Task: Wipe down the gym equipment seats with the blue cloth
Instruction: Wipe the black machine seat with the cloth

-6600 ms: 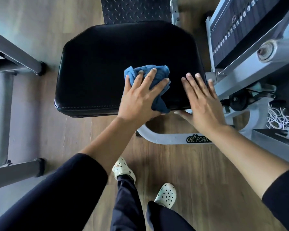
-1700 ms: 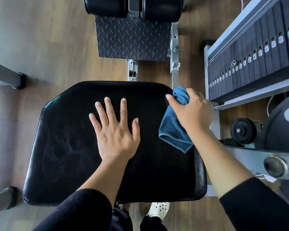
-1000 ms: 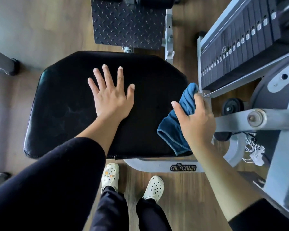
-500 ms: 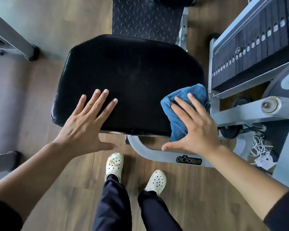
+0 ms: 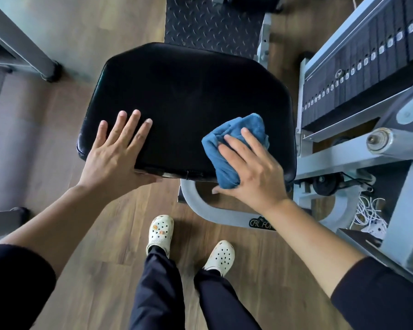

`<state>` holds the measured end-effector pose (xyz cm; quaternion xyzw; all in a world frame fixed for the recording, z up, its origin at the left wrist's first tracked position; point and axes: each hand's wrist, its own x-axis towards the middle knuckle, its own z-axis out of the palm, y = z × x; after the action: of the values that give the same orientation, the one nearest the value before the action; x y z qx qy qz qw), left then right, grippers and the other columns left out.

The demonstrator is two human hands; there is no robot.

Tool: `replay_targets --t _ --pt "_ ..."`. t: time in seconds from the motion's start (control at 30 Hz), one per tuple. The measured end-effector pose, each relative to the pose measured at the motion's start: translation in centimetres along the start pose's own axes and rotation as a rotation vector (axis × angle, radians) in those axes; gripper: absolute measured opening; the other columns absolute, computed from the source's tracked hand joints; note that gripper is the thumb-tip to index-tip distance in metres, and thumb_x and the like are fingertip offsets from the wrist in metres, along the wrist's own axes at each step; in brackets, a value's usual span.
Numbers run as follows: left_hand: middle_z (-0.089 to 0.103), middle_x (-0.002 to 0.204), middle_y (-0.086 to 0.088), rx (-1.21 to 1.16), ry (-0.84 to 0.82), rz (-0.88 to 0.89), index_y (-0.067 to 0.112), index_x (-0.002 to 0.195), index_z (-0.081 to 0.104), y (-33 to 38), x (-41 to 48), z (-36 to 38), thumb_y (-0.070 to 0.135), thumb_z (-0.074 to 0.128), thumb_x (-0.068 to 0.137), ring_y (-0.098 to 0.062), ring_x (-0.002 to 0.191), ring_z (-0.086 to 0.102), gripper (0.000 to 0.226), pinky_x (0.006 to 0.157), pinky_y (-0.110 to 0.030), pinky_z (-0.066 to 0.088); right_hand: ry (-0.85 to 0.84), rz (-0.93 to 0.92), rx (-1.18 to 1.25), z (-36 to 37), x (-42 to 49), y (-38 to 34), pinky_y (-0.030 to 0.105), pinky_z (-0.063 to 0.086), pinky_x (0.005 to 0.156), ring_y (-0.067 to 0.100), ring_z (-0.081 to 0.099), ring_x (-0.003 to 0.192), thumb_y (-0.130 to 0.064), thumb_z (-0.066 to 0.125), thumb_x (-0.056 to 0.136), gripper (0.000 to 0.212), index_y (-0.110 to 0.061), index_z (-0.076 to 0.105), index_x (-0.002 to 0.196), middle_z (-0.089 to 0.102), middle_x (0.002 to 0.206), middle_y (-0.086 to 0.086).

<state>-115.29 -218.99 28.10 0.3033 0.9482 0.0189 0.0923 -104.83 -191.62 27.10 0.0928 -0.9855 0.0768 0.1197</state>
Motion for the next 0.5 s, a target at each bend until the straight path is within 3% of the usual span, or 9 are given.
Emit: replay_targets --t 0.2,0.33,0.5 --pt "0.012 0.158 -0.013 -0.017 0.001 -0.023 0.015 0.152 0.016 0.6 -0.2 -0.1 0.083 0.038 0.063 -0.035 0.146 0.007 0.114 0.116 -0.056 0.007 0.006 0.057 -0.048 -1.2 -2.7 3.4 0.049 0.043 0.104 0.031 0.04 0.135 -0.069 0.078 0.057 0.092 -0.013 0.059 0.128 0.058 0.133 0.005" --pt "0.013 0.158 -0.013 -0.014 0.011 -0.034 0.016 0.152 0.015 0.7 -0.3 0.0 0.079 0.044 0.063 -0.035 0.146 0.008 0.113 0.115 -0.056 0.007 0.006 0.025 -0.052 -0.2 -0.8 0.7 0.052 0.045 0.099 0.033 0.041 0.134 -0.071 0.076 0.056 0.094 -0.015 0.059 0.128 0.059 0.132 0.004" --pt "0.01 0.159 -0.011 -0.006 0.017 -0.043 0.019 0.153 0.013 0.5 -0.4 0.3 0.07 0.066 0.064 -0.033 0.146 0.005 0.115 0.115 -0.054 0.006 -0.017 -0.02 0.018 1.5 2.9 -4.6 0.055 0.045 0.098 0.036 0.043 0.132 -0.067 0.078 0.053 0.095 -0.013 0.058 0.129 0.058 0.131 0.006"
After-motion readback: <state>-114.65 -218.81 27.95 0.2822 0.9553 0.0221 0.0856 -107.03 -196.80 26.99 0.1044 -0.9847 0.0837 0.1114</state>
